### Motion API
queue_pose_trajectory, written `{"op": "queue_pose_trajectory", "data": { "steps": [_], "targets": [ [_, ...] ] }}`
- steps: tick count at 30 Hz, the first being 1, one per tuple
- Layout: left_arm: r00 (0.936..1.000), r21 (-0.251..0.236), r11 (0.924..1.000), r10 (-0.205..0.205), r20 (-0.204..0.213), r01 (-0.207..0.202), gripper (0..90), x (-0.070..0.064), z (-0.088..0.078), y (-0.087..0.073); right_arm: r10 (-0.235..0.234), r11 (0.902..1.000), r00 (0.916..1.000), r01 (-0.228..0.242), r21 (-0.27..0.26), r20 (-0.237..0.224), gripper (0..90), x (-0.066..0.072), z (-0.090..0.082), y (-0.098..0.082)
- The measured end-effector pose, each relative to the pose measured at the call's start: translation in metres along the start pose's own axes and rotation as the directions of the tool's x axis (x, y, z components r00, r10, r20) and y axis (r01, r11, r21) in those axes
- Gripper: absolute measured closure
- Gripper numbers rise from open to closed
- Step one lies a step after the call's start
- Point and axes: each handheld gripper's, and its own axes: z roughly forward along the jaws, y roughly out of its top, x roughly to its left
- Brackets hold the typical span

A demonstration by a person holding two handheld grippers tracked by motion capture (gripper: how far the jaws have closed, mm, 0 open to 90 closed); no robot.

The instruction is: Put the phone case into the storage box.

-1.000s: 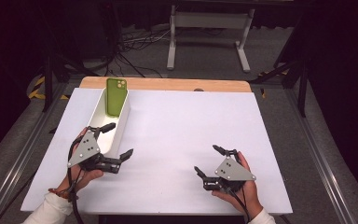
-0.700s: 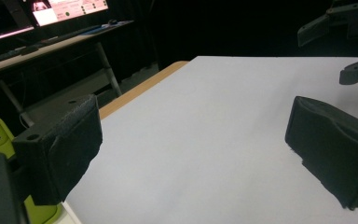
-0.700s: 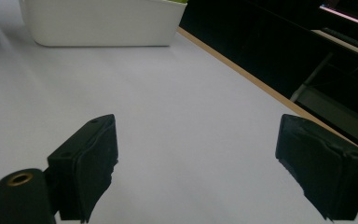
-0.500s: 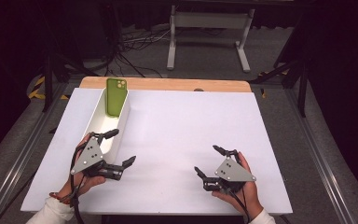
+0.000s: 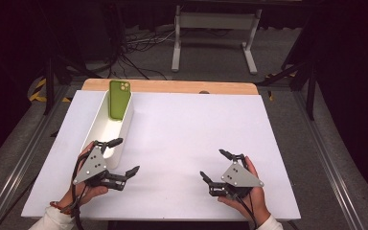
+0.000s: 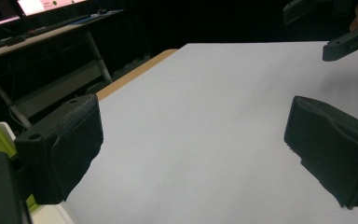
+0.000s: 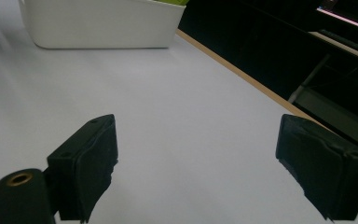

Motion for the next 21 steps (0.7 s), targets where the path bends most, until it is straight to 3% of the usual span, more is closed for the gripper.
{"op": "queue_pose_trajectory", "data": {
  "steps": [11, 13, 17, 21],
  "targets": [
    [1.0, 0.012, 0.9999, -0.005, -0.003, 0.005, 5.4, -0.002, -0.006, -0.007, 0.003, 1.0, 1.0, -0.003, -0.007, 0.005, 13.3, 0.001, -0.001, 0.001],
    [0.9997, 0.005, 0.9997, -0.023, 0.003, 0.023, 5.4, -0.004, -0.006, -0.008, -0.004, 1.0, 0.9999, 0.004, -0.006, 0.01, 13.2, 0.002, -0.002, 0.001],
    [1.0, 0.02, 0.9998, -0.007, 0.002, 0.007, 5.4, -0.006, -0.008, -0.012, -0.005, 1.0, 0.9999, 0.005, -0.005, 0.013, 12.9, 0.002, -0.004, 0.0],
    [0.9993, 0.022, 0.9991, -0.038, 0.009, 0.037, 5.5, -0.01, -0.008, -0.018, 0.002, 1.0, 0.9999, -0.002, -0.004, 0.017, 12.2, 0.002, -0.007, -0.001]
  ]
}}
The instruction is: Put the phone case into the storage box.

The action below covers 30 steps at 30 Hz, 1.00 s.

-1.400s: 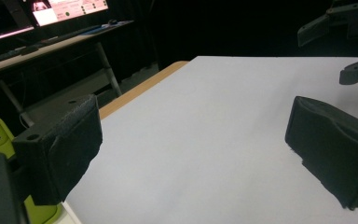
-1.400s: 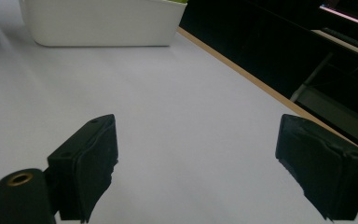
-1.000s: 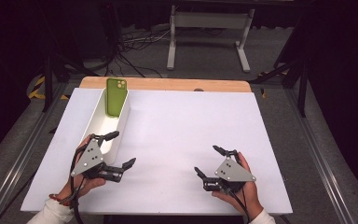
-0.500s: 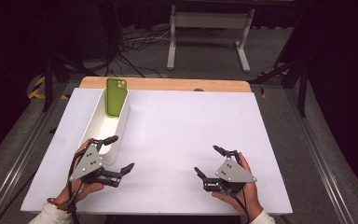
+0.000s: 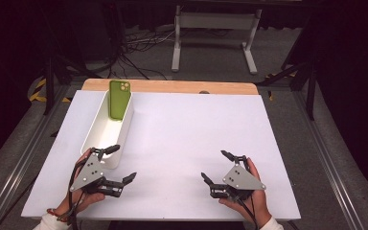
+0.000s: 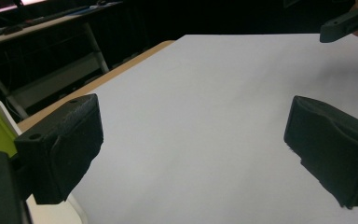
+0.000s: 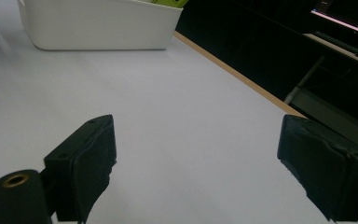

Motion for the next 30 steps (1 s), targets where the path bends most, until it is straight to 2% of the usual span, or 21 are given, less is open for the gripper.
{"op": "queue_pose_trajectory", "data": {
  "steps": [3, 5, 7, 15, 30],
  "targets": [
    [0.9998, 0.012, 0.9998, -0.013, 0.013, 0.012, 5.1, -0.004, 0.001, -0.005, 0.003, 1.0, 1.0, -0.003, 0.0, -0.001, 11.7, 0.0, -0.002, -0.001],
    [1.0, 0.034, 0.9994, -0.005, 0.008, 0.005, 4.1, -0.008, 0.002, -0.008, 0.0, 1.0, 1.0, 0.0, 0.004, 0.008, 10.9, 0.0, -0.004, -0.002],
    [1.0, 0.035, 0.9994, 0.002, 0.006, -0.002, 4.0, -0.009, 0.001, -0.009, 0.005, 1.0, 0.9999, -0.005, -0.001, 0.015, 10.1, 0.0, -0.006, -0.004],
    [0.9987, 0.036, 0.9982, -0.049, 0.016, 0.048, 4.8, -0.008, -0.002, -0.012, 0.012, 0.9999, 0.9998, -0.012, -0.006, 0.019, 9.6, -0.001, -0.008, -0.007],
    [0.9991, 0.038, 0.9986, -0.038, 0.021, 0.037, 5.2, -0.01, -0.001, -0.011, 0.005, 1.0, 1.0, -0.005, -0.005, 0.005, 9.6, 0.0, -0.007, -0.008]
  ]
}}
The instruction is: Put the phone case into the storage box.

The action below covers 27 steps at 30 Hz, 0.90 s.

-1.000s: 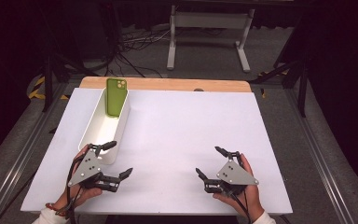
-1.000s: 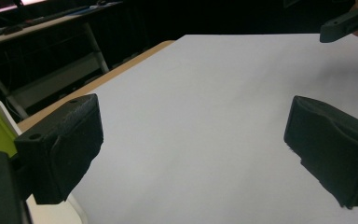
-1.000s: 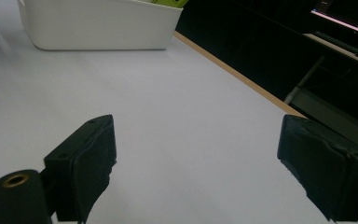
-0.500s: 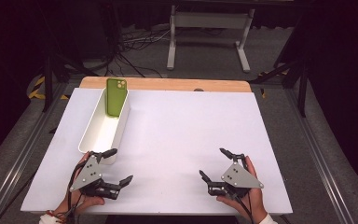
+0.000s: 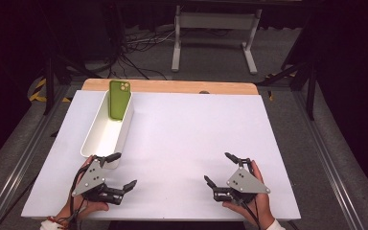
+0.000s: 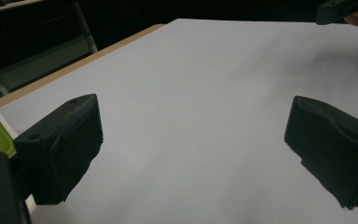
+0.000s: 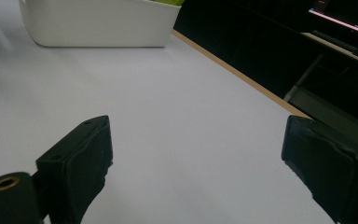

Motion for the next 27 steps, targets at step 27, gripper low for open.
{"op": "queue_pose_trajectory", "data": {
  "steps": [27],
  "targets": [
    [0.9998, -0.009, 0.9999, 0.006, 0.021, -0.006, 6.4, 0.0005, -0.001, 0.0013, -0.001, 0.9999, 1.0, 0.001, 0.015, -0.002, 9.6, 0.0003, 0.0029, -0.0004]
  ]
}}
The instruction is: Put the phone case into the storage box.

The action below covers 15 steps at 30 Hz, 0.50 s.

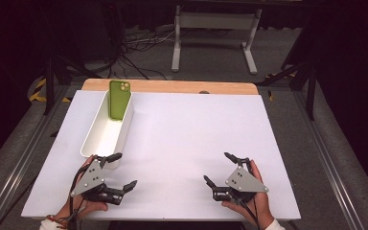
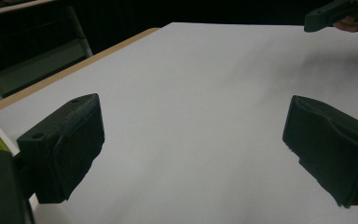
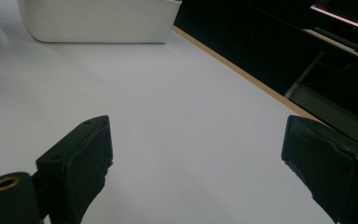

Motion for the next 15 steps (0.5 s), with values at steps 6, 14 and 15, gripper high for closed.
{"op": "queue_pose_trajectory", "data": {
  "steps": [6, 14, 15],
  "targets": [
    [1.0, 0.0, 1.0, 0.003, -0.002, -0.003, 6.4, 0.0004, 0.0004, -0.0002, -0.005, 1.0, 1.0, 0.005, -0.003, 0.0, 9.6, 0.0002, 0.0, 0.0006],
    [1.0, 0.004, 1.0, 0.001, -0.003, -0.001, 6.9, 0.0006, 0.0015, -0.0003, -0.004, 1.0, 1.0, 0.004, 0.0, -0.001, 9.6, -0.0008, 0.0003, -0.0004],
    [1.0, 0.009, 1.0, 0.001, -0.001, -0.001, 6.9, 0.0009, 0.0014, -0.0001, -0.004, 1.0, 1.0, 0.004, -0.001, -0.002, 9.6, -0.0007, 0.0002, -0.0004]
  ]
}}
